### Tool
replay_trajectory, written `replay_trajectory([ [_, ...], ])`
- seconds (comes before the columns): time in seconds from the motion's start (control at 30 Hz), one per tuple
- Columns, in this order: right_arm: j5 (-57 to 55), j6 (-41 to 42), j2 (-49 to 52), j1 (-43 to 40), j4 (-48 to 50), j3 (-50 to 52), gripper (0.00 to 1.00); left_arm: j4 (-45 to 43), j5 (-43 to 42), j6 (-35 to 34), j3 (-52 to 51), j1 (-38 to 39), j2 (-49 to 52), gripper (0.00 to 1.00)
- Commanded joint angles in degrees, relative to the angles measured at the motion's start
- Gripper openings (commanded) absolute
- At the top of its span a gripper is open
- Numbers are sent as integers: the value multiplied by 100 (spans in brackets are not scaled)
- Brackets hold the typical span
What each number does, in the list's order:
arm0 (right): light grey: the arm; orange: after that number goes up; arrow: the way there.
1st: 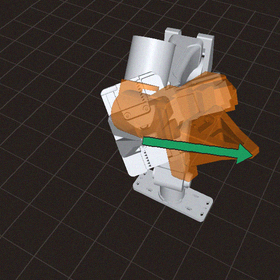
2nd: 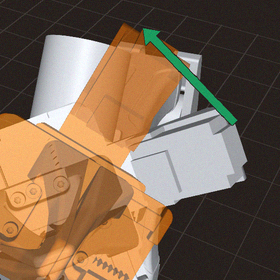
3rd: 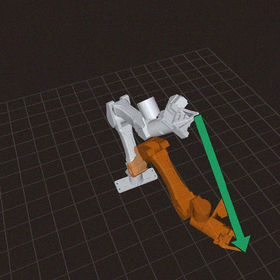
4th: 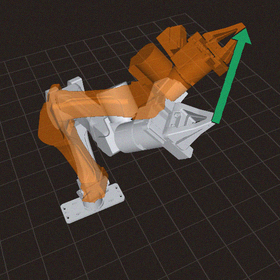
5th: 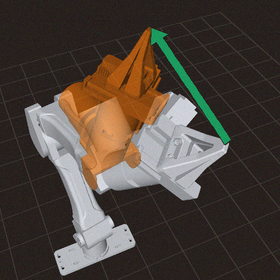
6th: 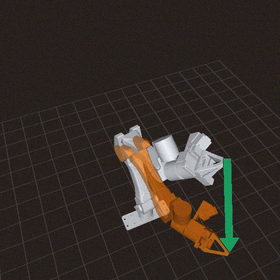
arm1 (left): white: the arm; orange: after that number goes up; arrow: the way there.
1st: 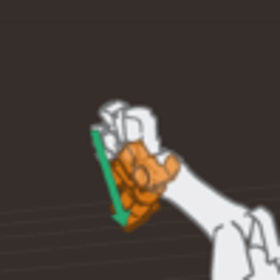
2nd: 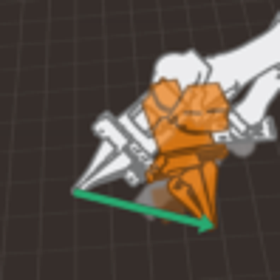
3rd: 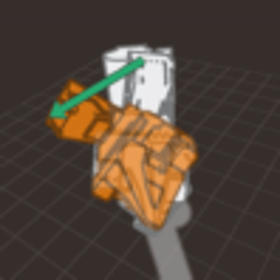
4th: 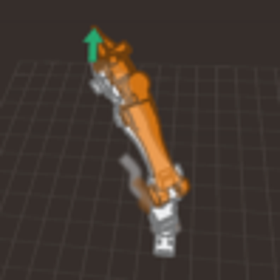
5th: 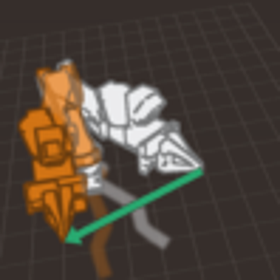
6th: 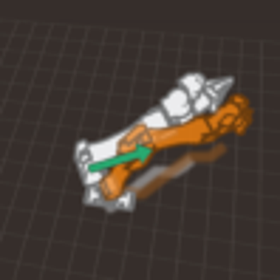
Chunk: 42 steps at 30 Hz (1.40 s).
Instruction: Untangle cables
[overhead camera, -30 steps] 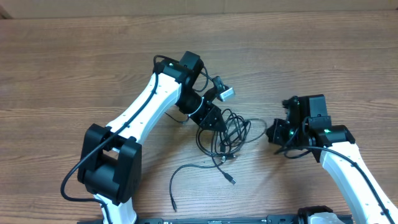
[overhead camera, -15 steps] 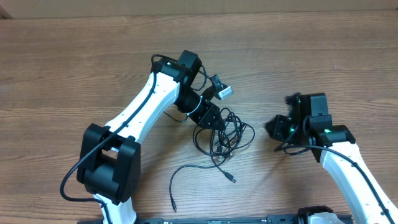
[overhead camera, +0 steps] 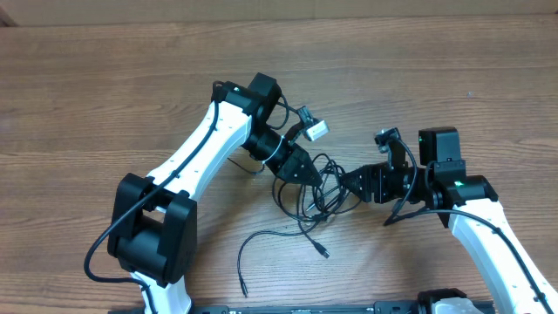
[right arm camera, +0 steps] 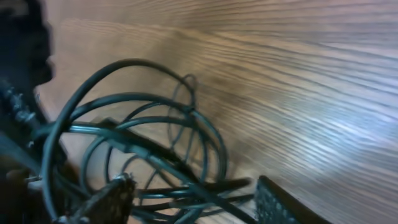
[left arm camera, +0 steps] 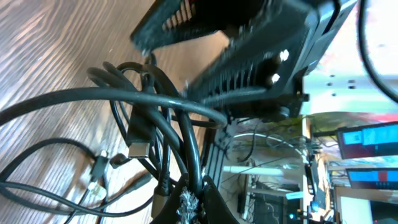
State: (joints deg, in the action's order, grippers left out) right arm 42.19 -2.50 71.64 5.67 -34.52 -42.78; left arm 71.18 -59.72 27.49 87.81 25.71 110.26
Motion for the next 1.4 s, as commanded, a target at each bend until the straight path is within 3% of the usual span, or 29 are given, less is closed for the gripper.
replay_trajectory([
  [0.0,688,-704,17,-11,22,-20,57,17,-673,411,114,-48,-129,4],
  [0.4,675,-697,17,-11,-245,-17,4,15,-1084,426,114,-638,-131,4],
  [0.83,470,-595,17,-11,-481,-17,4,48,-1191,426,114,-935,-131,4],
  [1.07,-2758,1902,17,-11,-673,-9,4,59,-1187,424,114,-1016,-131,4],
  [1.17,-3460,2559,20,-11,-890,-2,4,63,-1189,424,114,-1038,-129,4],
  [1.27,-3174,2505,20,-11,-804,-2,28,61,-1187,424,114,-1038,-131,4],
  [1.37,-2417,1982,17,-11,-616,-2,43,61,-1191,424,114,-1036,-131,4],
])
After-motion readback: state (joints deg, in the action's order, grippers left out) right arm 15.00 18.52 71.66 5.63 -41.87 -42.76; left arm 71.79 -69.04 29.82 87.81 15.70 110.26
